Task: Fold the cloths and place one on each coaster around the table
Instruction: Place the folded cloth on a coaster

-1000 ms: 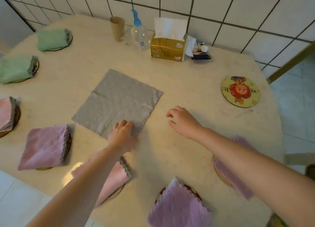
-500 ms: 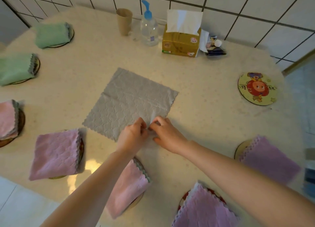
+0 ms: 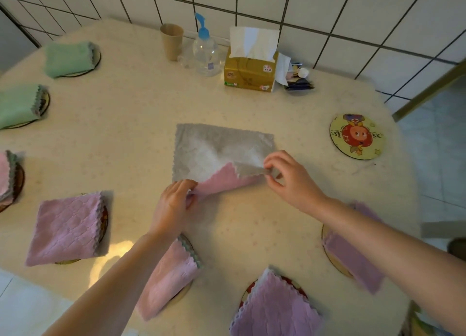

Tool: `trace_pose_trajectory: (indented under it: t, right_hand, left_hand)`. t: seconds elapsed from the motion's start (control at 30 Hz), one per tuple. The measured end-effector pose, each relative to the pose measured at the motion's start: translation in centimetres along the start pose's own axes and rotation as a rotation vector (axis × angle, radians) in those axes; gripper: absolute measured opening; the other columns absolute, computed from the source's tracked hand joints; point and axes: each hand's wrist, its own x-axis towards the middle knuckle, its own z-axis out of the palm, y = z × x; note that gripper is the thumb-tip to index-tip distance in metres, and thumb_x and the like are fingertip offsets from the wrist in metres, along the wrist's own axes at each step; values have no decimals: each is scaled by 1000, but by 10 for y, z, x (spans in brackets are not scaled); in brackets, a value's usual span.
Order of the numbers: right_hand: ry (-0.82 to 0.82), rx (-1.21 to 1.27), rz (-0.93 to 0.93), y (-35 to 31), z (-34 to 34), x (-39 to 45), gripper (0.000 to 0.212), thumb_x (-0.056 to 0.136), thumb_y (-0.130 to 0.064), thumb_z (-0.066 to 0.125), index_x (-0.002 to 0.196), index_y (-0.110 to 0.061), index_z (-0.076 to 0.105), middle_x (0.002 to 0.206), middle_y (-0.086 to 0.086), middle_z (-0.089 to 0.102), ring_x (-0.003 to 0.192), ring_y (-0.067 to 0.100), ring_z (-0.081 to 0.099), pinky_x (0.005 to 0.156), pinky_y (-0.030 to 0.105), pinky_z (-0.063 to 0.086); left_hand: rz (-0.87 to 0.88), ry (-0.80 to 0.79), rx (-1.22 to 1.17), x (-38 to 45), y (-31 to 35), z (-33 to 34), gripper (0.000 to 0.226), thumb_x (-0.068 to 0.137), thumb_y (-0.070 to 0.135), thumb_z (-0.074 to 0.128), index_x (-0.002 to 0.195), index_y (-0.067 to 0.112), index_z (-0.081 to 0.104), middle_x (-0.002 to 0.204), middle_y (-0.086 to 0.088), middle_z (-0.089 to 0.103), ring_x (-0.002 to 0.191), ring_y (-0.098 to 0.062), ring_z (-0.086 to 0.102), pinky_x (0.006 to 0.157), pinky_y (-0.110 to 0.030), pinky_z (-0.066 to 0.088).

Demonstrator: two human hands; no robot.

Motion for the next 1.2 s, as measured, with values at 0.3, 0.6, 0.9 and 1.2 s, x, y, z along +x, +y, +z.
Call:
trace_pose_trajectory:
  t: [0.3,0.6,0.9,1.2]
  right_hand:
    - [-233,-263,-48,51,7,-101,16,86,-26,60,85,-13,70,95,-4,67,102,11,47,86,30,46]
    - [-285,-71,92,58,-15,-117,15,81,-12,71,96,-12,74,95,-5,69,104,2,54,95,14,37]
    - [92,561,646,48,-54,-26,9,83,-10,68,76,-14,68,71,2,70,67,12,62,66,23,56]
    - [216,480,943,105,-9,43,10,84,-22,68,87,-13,67,91,12,70,81,31,68,78,51,57]
  left_hand:
    - [517,-279,77,-27,56,27,11,96,25,52,90,16,55,73,3,58,63,-18,56,57,-30,49]
    - [221,-483,39,-13,13,-6,9,77,18,63,82,18,70,100,8,65,89,-14,63,78,-24,48]
    - [-622,-194,-785,63,3,-16,13,76,11,75,85,3,70,77,-10,63,70,-18,55,68,-34,48]
    - [-652,-12,-338,96,5,36,14,97,16,46,90,12,58,76,-7,58,71,-23,50,58,-32,34]
